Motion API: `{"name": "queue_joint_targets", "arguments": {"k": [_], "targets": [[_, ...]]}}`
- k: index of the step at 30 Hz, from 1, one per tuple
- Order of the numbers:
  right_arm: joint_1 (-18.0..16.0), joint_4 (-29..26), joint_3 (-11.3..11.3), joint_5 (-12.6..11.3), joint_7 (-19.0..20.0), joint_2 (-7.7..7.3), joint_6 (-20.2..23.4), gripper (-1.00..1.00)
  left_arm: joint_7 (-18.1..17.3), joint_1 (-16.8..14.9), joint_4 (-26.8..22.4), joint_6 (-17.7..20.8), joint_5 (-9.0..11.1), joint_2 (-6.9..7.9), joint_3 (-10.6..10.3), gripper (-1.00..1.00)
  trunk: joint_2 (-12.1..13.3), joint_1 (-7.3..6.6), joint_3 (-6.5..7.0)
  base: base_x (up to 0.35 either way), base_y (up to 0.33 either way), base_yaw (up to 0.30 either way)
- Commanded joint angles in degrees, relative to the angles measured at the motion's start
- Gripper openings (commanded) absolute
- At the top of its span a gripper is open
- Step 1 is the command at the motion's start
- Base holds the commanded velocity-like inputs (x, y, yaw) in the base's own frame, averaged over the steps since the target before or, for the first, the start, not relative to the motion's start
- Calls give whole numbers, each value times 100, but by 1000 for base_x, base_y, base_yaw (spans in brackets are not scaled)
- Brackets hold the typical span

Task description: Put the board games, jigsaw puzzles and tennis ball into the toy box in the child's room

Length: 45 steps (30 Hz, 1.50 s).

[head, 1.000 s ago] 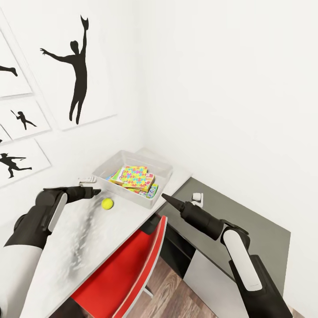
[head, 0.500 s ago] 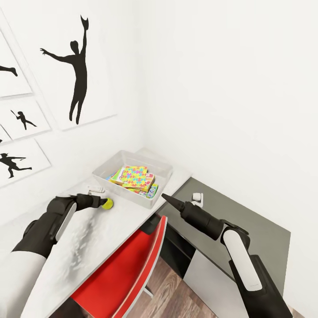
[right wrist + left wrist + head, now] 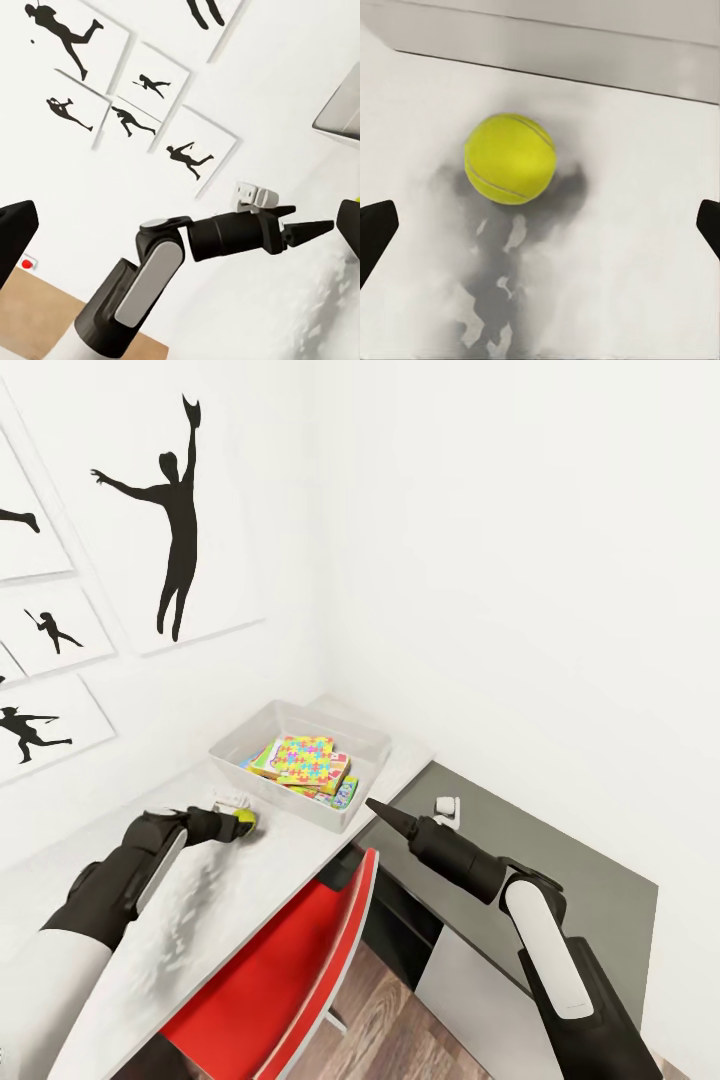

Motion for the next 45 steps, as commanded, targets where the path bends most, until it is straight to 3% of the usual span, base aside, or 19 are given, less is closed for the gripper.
{"name": "queue_joint_targets", "arguments": {"k": [1, 15, 45], "targets": [[-5, -1, -6, -21, -1, 3, 36, 100, 22, -6, 20, 31, 52, 6, -20, 100, -12, 3, -11, 0, 0, 0], [-5, -1, -6, -21, -4, 5, 36, 100, 15, -37, 571, -566, 51, 29, -17, 100, -12, 3, -11, 0, 0, 0], [-5, -1, -6, -21, -1, 3, 36, 100, 7, -80, 1218, -1656, 24, 77, -13, 100, -12, 3, -11, 0, 0, 0]]}}
